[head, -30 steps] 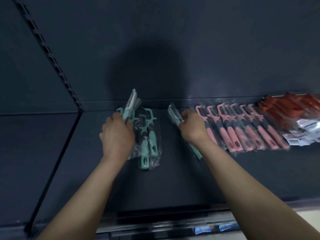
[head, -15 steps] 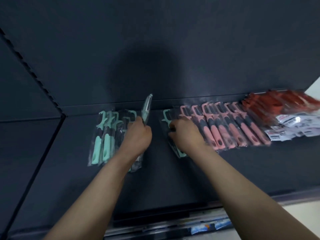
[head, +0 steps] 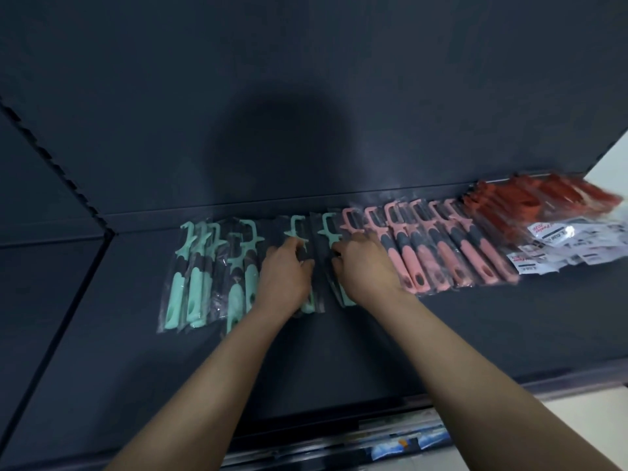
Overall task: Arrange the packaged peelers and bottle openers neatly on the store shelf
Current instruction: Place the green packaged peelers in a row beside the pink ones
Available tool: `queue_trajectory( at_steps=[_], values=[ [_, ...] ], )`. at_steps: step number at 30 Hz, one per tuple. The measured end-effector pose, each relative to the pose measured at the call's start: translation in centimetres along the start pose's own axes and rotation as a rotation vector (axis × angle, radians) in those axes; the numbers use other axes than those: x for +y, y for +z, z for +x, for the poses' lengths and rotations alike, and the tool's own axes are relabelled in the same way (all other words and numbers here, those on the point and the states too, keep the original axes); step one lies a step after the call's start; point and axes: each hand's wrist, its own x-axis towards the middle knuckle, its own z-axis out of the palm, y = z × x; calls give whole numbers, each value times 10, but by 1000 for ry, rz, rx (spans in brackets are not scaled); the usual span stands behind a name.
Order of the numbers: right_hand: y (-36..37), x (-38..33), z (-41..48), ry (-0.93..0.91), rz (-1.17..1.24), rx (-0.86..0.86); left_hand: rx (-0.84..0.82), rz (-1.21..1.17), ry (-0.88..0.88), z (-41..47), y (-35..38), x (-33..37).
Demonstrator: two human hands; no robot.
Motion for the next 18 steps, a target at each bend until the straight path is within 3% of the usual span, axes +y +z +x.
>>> queue_trajectory(
  at_steps=[18],
  values=[
    [5, 10, 3, -38, -45, 35, -26, 43, 131, 7, 11, -2]
  ],
)
